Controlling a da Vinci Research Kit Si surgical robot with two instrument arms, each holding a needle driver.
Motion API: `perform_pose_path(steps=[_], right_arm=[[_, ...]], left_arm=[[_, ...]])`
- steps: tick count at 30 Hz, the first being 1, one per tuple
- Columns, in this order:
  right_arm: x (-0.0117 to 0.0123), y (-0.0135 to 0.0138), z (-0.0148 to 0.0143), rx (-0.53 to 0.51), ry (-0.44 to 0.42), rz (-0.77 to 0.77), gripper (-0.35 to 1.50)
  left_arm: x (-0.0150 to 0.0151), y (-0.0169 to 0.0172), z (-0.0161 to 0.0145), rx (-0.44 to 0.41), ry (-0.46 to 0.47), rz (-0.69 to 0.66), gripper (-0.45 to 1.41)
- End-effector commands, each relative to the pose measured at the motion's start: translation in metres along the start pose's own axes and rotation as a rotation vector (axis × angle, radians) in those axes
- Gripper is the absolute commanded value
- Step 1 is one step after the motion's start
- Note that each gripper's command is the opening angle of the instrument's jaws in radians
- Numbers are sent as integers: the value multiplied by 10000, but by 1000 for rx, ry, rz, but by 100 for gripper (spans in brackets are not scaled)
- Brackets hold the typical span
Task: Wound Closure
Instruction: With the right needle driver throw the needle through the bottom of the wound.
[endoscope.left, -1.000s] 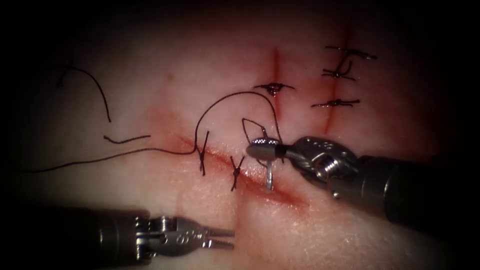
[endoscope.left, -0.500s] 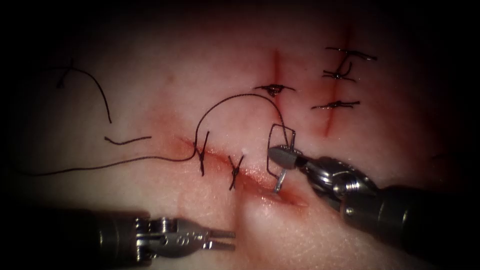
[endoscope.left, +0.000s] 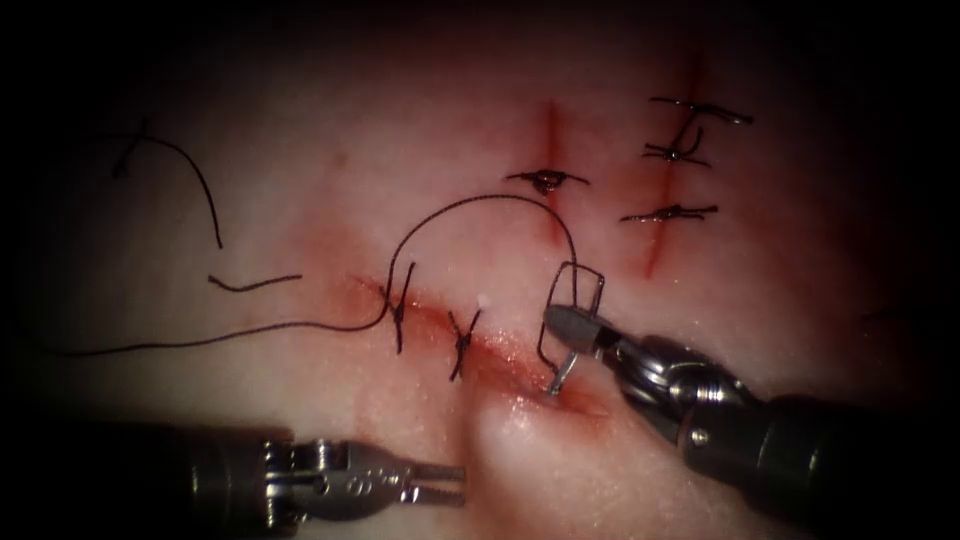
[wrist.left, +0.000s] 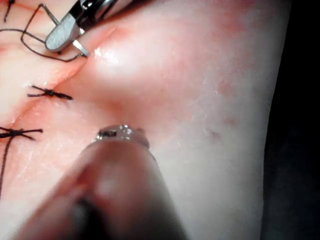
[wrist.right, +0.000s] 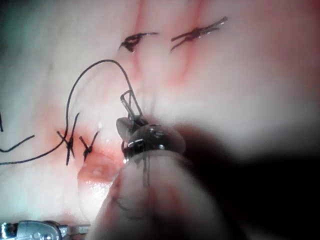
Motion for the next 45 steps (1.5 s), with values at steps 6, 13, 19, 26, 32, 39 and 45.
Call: perform_pose_path(steps=[6, 13, 19, 26, 32, 39, 45], right_arm=[[-11, -24, -2, 32, -25, 2, -35], [-41, -41, -2, 65, -75, 5, -35], [-55, -50, 2, 73, -83, 0, -35], [-75, -53, 0, 84, -99, -14, -35], [-95, -45, 0, 98, -105, -24, -35], [-114, -48, 1, 112, -122, -33, -35], [-128, -42, 1, 108, -136, -44, -35]], left_arm=[[-1, 1, 10, 0, 0, -2, -3], [-1, 1, 10, 0, 0, -2, -3], [-1, 1, 11, 0, 0, -3, -5], [0, 1, 11, 0, 0, -3, -5], [-1, 1, 11, 0, 0, -3, -5], [0, 0, 12, 1, -1, -4, -5], [0, 0, 11, 0, 0, -4, -6]])
